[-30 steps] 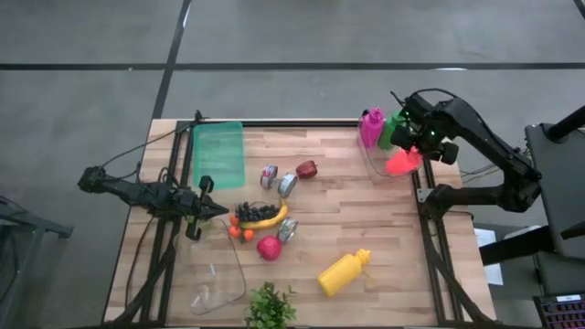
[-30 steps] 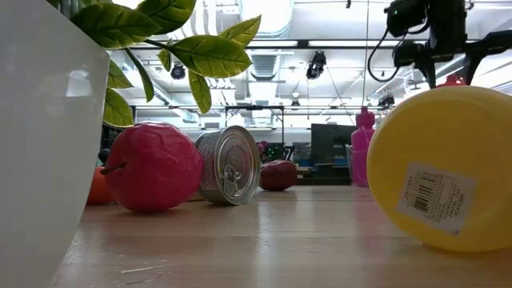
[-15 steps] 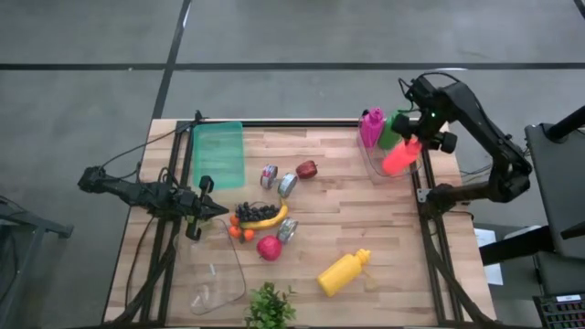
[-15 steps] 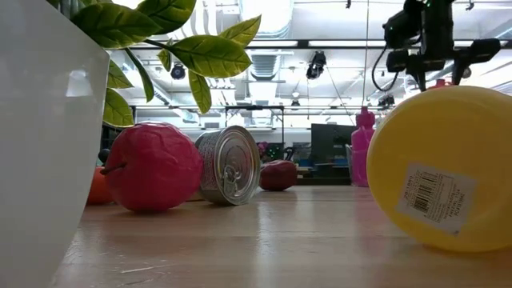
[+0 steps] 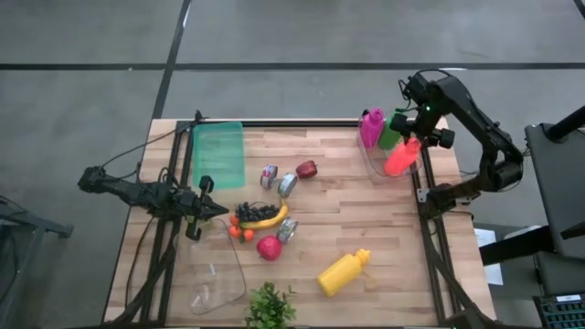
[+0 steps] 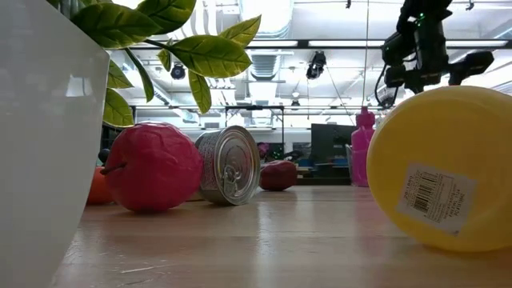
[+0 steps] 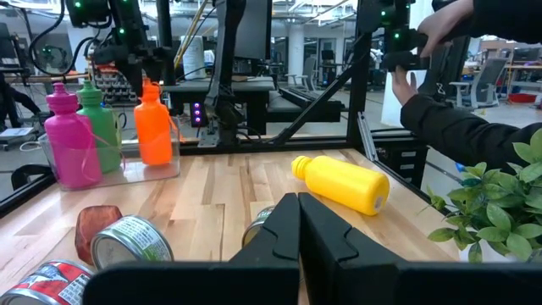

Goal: Pick & Place Food Item
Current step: Put the orange tumbler bottle into the top right transparent bin

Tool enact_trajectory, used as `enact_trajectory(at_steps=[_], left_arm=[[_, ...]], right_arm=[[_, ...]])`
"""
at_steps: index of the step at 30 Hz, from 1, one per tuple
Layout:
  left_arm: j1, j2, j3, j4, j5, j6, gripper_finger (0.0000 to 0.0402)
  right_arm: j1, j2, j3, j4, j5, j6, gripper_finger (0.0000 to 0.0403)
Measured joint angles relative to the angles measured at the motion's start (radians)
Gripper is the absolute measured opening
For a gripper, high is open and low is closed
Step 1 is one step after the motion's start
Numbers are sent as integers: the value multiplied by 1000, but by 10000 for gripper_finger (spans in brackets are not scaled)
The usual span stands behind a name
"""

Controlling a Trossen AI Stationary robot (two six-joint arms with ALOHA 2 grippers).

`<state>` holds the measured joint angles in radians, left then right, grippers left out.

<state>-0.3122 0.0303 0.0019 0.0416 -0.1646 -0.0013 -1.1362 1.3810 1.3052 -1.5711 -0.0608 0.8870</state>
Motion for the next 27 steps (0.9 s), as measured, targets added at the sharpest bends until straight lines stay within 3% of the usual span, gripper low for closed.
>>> enact_trajectory(at_steps=[27], left_arm=[[0, 0, 0, 0, 0, 0, 0]], right_arm=[[-1, 22, 2, 3, 12, -27, 219]])
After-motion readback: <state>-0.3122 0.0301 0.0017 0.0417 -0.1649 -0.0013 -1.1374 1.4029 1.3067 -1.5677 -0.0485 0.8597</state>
